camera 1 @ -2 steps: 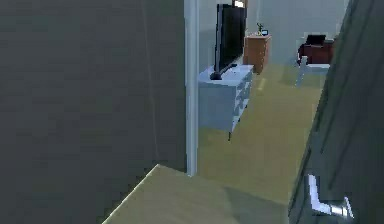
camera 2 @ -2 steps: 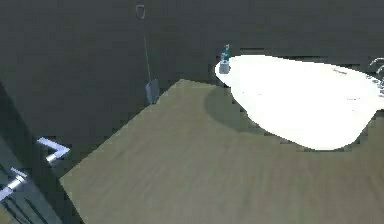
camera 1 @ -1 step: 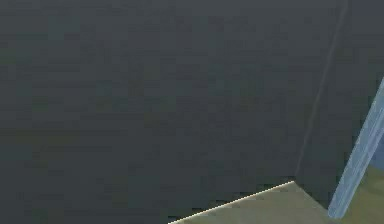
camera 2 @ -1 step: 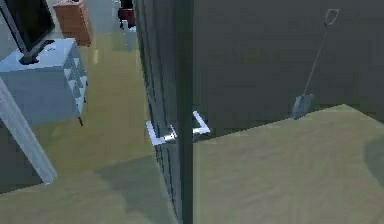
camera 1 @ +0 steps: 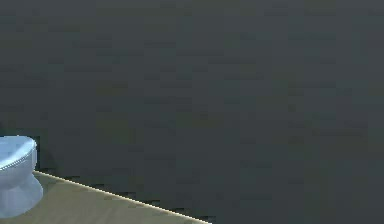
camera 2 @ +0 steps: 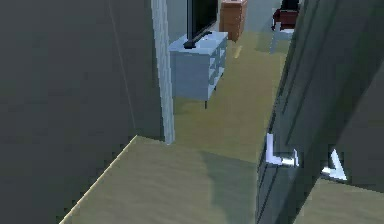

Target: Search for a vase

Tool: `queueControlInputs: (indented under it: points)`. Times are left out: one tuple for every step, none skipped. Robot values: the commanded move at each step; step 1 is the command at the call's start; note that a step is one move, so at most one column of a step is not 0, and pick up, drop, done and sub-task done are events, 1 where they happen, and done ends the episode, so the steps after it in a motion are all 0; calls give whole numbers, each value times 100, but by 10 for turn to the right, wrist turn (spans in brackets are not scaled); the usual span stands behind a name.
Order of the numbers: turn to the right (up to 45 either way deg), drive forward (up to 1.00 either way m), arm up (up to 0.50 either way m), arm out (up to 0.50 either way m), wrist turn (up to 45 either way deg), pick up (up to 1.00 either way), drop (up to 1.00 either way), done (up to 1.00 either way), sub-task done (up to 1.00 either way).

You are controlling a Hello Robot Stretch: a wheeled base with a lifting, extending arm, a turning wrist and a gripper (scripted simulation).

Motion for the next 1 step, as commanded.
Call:
queueControlInputs:
  points:
    - [0,5,0,0,0,0,0,0,0]
